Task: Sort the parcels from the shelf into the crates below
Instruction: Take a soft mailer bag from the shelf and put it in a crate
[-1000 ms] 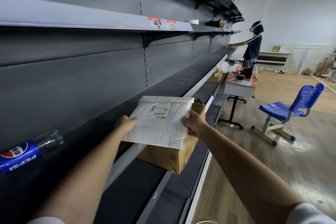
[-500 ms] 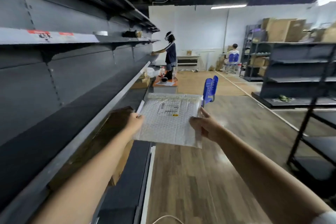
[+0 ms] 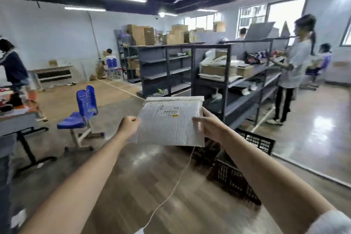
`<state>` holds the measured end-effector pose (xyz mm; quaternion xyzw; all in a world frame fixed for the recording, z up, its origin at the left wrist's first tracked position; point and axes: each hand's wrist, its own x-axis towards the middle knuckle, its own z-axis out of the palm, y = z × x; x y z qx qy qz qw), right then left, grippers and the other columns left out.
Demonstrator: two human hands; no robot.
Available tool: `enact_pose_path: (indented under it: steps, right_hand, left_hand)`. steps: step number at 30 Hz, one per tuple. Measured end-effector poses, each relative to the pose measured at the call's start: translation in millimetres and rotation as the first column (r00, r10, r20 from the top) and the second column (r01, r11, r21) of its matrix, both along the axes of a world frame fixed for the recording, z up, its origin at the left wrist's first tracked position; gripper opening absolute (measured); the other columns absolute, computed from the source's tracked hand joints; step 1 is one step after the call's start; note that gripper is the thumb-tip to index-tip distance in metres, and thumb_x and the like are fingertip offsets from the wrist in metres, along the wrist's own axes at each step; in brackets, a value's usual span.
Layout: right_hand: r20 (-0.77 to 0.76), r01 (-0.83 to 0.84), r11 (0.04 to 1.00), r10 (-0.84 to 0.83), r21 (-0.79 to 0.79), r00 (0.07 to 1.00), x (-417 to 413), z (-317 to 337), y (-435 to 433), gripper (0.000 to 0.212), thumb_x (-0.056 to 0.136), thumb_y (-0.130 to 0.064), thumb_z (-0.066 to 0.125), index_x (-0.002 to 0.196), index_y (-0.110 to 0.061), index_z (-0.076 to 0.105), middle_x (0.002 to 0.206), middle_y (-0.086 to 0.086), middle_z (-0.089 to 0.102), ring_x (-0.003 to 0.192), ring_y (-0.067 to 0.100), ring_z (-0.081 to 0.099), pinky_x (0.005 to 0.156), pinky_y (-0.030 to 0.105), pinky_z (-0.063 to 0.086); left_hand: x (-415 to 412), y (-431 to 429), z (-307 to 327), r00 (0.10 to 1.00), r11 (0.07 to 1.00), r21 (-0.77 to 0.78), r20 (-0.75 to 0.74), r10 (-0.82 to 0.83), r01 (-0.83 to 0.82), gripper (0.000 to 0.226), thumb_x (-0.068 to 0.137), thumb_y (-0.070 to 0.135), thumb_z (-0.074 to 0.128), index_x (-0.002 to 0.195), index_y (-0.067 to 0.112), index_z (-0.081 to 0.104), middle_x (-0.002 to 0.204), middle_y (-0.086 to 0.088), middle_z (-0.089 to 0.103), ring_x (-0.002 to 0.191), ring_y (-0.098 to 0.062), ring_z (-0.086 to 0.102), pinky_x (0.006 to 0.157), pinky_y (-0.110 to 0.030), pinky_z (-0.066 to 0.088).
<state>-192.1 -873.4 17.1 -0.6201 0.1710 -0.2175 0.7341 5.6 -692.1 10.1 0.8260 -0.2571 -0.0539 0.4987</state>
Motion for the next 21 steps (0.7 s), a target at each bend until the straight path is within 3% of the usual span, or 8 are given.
enact_pose_path:
  steps: [4, 7, 9, 12, 15, 17, 18, 21]
  right_hand:
    - [-0.04, 0.154, 0.987, -0.155, -0.044, 0.987, -84.5, -3.0, -56.9, 0.042, 0.092, 0.004, 0.045, 0.127, -0.019, 0.047, 0.107, 0.006, 0.063, 0.08, 0.017, 0.065, 0.062, 0.03, 0.053]
    - [-0.065, 0.268, 0.962, -0.271, -0.043, 0.96, -137.4, -8.9, -86.6, 0.044, 0.093, 0.004, 0.043, 0.131, -0.018, 0.046, 0.111, 0.01, 0.063, 0.08, 0.019, 0.064, 0.062, 0.029, 0.054]
    - [-0.063, 0.321, 0.947, -0.321, -0.019, 0.945, -166.7, -15.0, -103.1, 0.046, 0.093, 0.005, 0.043, 0.133, -0.018, 0.045, 0.123, 0.016, 0.06, 0.087, 0.023, 0.063, 0.058, 0.027, 0.057]
    - [-0.09, 0.404, 0.915, -0.403, -0.003, 0.911, -202.0, -25.7, -128.8, 0.051, 0.093, 0.004, 0.045, 0.137, -0.022, 0.042, 0.129, 0.019, 0.058, 0.09, 0.026, 0.063, 0.055, 0.026, 0.057]
    - [-0.125, 0.484, 0.875, -0.48, 0.003, 0.868, -228.4, -27.5, -149.1, 0.054, 0.095, 0.005, 0.043, 0.142, -0.019, 0.035, 0.107, 0.009, 0.062, 0.065, 0.011, 0.07, 0.046, 0.019, 0.053]
    - [-0.152, 0.547, 0.837, -0.537, 0.031, 0.83, -241.4, -28.9, -165.6, 0.058, 0.095, 0.005, 0.043, 0.145, -0.022, 0.03, 0.099, 0.006, 0.059, 0.046, 0.005, 0.065, 0.037, 0.016, 0.047]
    - [-0.162, 0.57, 0.821, -0.556, 0.047, 0.815, -246.2, -30.1, -175.8, 0.059, 0.096, 0.003, 0.043, 0.145, -0.025, 0.029, 0.101, 0.006, 0.058, 0.046, 0.007, 0.064, 0.035, 0.016, 0.046]
    - [-0.2, 0.587, 0.808, -0.568, 0.047, 0.798, -254.5, -38.0, -214.5, 0.055, 0.096, -0.003, 0.046, 0.142, -0.029, 0.032, 0.121, 0.008, 0.055, 0.074, 0.018, 0.063, 0.043, 0.021, 0.054]
  left_hand:
    - [-49.7, -95.0, -5.2, 0.977, 0.977, 0.011, -0.023, -0.213, 0.213, 0.028, 0.092, 0.01, 0.047, 0.064, 0.008, 0.051, 0.067, -0.013, 0.044, 0.068, -0.02, 0.044, 0.062, -0.03, 0.03]
    - [-93.8, -149.0, -7.6, 0.945, 0.946, -0.002, -0.047, -0.323, 0.323, 0.039, 0.093, 0.009, 0.048, 0.056, 0.015, 0.037, 0.058, -0.003, 0.032, 0.055, -0.016, 0.03, 0.052, -0.03, 0.021]
    - [-115.9, -181.6, -13.2, 0.911, 0.914, -0.024, -0.079, -0.405, 0.404, 0.04, 0.093, 0.01, 0.048, 0.056, 0.016, 0.034, 0.059, -0.003, 0.028, 0.057, -0.016, 0.026, 0.053, -0.031, 0.017]
    - [-141.1, -224.9, -19.4, 0.881, 0.884, -0.024, -0.076, -0.466, 0.466, 0.022, 0.092, 0.011, 0.049, 0.07, 0.011, 0.047, 0.07, -0.007, 0.037, 0.065, -0.016, 0.033, 0.054, -0.03, 0.023]
    - [-162.8, -267.3, -23.8, 0.846, 0.851, -0.041, -0.098, -0.524, 0.523, 0.015, 0.091, 0.012, 0.049, 0.076, 0.013, 0.049, 0.074, -0.007, 0.039, 0.066, -0.015, 0.035, 0.054, -0.027, 0.027]
    - [-175.4, -295.1, -25.3, 0.816, 0.824, -0.04, -0.116, -0.566, 0.565, 0.015, 0.091, 0.011, 0.048, 0.076, 0.012, 0.048, 0.07, -0.006, 0.038, 0.061, -0.014, 0.034, 0.049, -0.022, 0.028]
    - [-180.5, -309.5, -26.5, 0.801, 0.811, -0.042, -0.133, -0.584, 0.584, 0.014, 0.09, 0.009, 0.047, 0.076, 0.012, 0.049, 0.068, -0.006, 0.037, 0.058, -0.013, 0.033, 0.046, -0.019, 0.029]
    - [-190.8, -355.9, -32.4, 0.768, 0.787, -0.067, -0.186, -0.613, 0.613, 0.011, 0.089, 0.007, 0.047, 0.08, 0.013, 0.05, 0.072, -0.006, 0.04, 0.059, -0.015, 0.036, 0.046, -0.02, 0.031]
